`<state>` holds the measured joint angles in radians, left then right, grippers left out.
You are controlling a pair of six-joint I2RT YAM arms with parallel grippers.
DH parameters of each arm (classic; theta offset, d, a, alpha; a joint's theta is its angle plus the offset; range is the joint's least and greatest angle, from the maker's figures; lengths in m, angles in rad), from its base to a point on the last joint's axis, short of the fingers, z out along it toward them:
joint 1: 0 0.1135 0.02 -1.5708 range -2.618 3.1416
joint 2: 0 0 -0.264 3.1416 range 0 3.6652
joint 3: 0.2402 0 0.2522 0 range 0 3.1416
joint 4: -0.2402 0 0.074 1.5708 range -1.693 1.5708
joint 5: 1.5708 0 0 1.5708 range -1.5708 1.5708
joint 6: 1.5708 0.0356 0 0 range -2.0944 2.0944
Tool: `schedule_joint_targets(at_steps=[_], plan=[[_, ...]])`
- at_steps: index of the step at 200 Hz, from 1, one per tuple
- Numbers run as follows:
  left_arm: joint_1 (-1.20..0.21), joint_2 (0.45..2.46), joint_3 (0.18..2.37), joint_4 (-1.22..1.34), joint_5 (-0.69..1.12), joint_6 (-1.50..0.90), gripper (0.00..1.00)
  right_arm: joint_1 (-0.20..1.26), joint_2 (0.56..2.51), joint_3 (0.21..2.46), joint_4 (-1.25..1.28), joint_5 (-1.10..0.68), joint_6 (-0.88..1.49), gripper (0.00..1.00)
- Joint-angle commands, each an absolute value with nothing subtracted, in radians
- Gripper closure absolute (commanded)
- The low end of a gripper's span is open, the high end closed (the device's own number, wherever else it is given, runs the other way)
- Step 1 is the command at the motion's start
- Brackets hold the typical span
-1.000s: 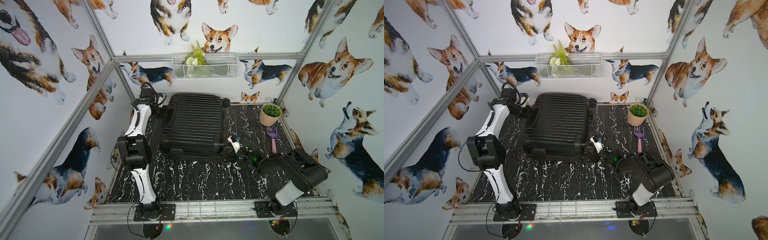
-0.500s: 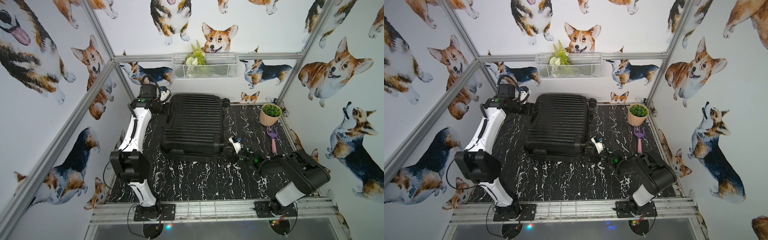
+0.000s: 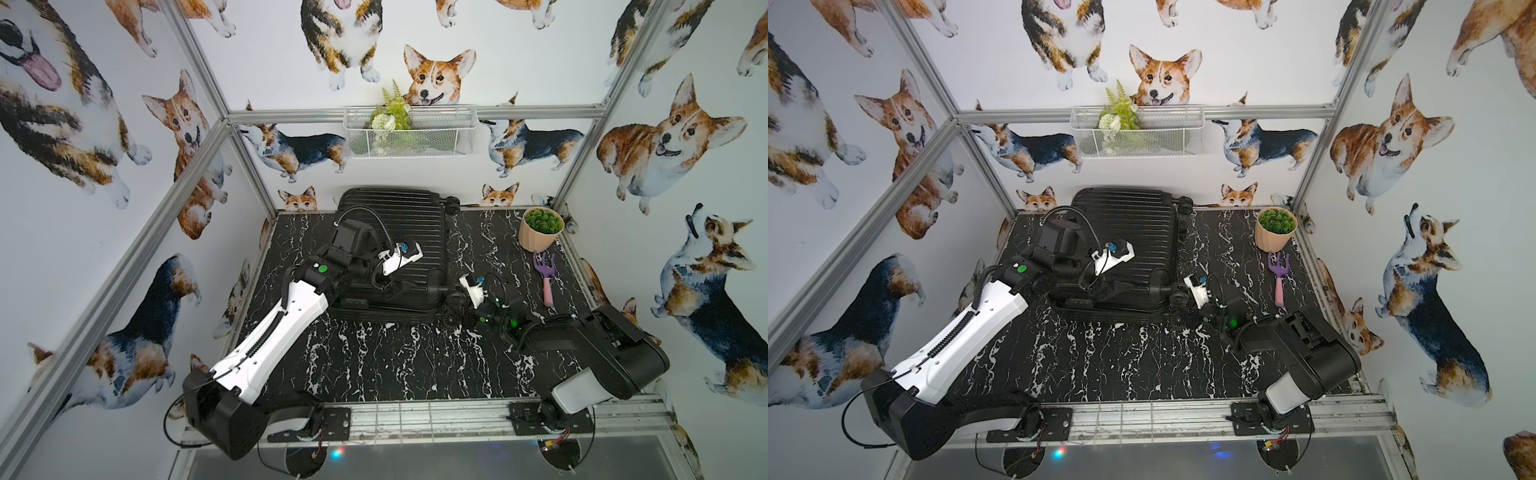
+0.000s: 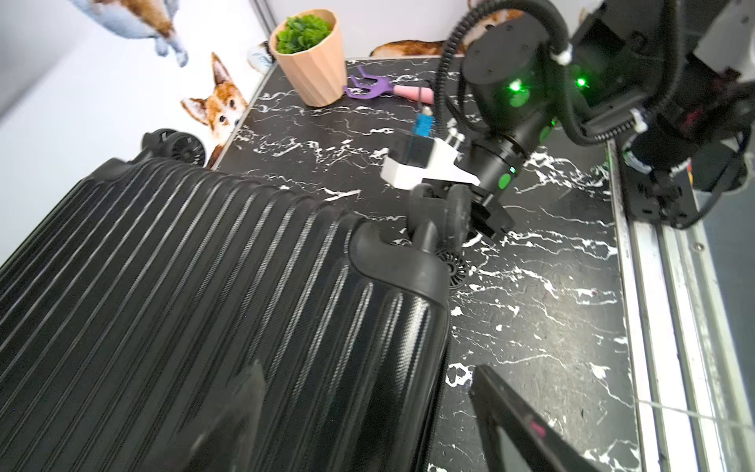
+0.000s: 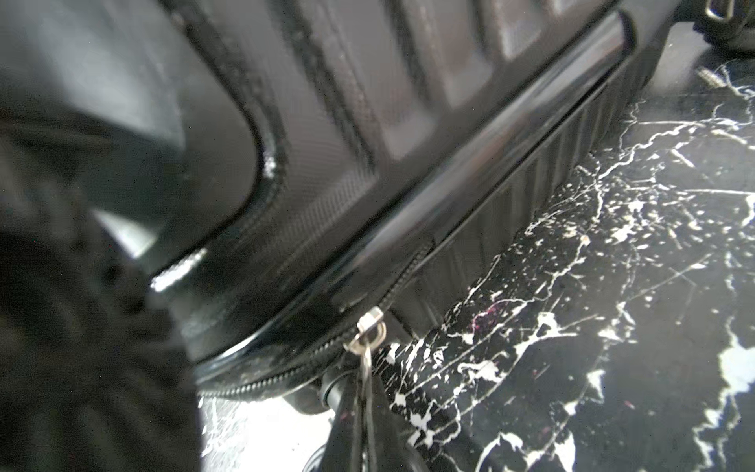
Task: Close the suitcase zippers
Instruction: Zip the zipper on the suitcase.
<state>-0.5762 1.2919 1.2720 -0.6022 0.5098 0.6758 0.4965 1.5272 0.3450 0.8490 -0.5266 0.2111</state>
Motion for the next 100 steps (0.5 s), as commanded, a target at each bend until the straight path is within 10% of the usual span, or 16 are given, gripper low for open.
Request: schedule_joint_targets(at_steps=[1, 100], plan=[[-0.639, 1.302, 1.229, -0.537, 0.464, 0.775, 0.16, 0.495, 1.501, 0.337, 0.802, -0.550, 0.229, 1.00], [-0.733, 1.367, 1.041, -0.141, 0.121, 0.752, 0.18, 0.496, 1.459, 0.318, 0.787, -0.624, 0.386, 1.00]])
